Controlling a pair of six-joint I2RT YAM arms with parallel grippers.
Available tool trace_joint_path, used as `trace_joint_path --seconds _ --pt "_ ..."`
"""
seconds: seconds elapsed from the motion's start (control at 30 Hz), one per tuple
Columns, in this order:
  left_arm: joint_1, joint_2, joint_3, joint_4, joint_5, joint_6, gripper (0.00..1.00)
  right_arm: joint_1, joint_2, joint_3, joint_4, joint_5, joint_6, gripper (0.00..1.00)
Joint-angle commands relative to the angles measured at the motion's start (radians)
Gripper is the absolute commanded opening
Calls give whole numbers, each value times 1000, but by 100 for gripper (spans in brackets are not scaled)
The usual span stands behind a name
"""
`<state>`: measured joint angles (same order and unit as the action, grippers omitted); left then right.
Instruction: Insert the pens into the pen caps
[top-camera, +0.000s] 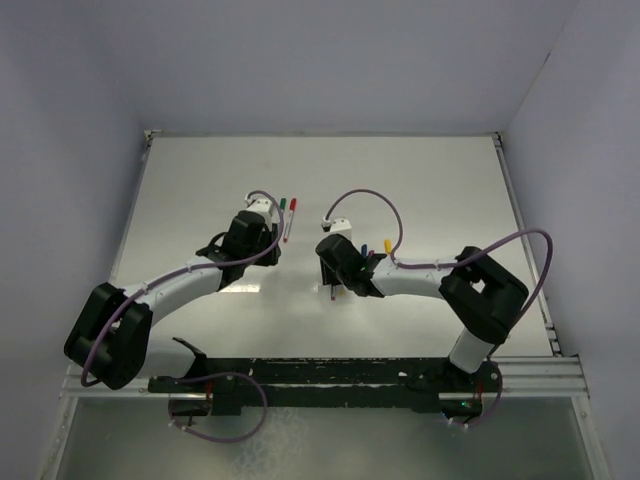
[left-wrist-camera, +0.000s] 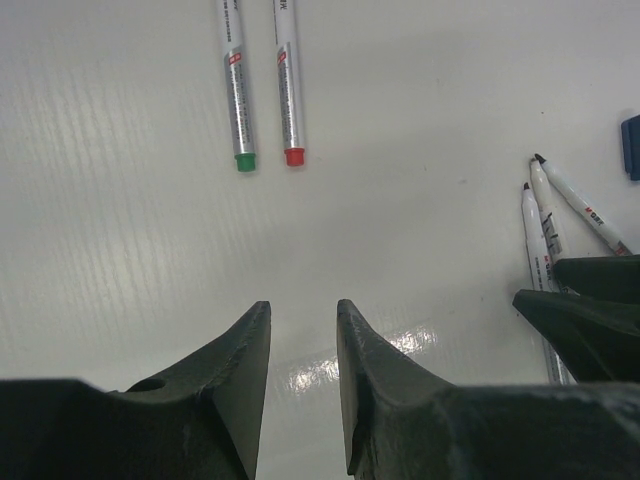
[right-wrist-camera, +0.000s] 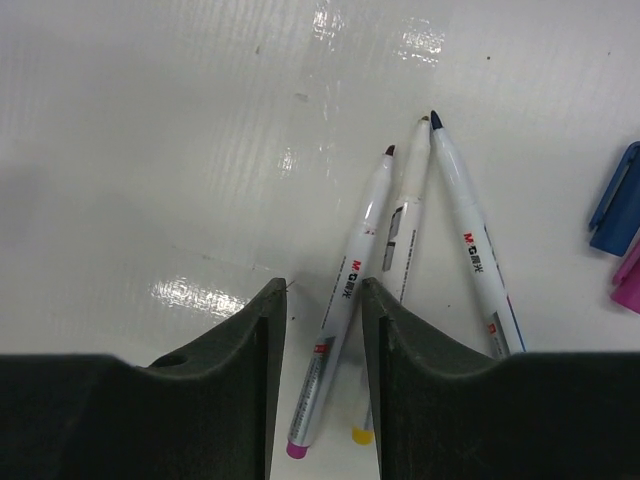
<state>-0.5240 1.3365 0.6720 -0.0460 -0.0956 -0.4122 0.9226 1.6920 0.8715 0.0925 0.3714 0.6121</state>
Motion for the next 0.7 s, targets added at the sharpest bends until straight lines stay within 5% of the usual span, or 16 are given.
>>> trace_joint_path --seconds 0.0,0.3,0.67 --pt "2 -26 -5 43 13 -16 36 4 4 45 -32 10 30 38" --pt "1 -17 -3 46 19 -14 36 4 30 61 -52 14 40 36" --pt "1 -17 -1 51 17 -14 36 4 89 108 -126 0 49 3"
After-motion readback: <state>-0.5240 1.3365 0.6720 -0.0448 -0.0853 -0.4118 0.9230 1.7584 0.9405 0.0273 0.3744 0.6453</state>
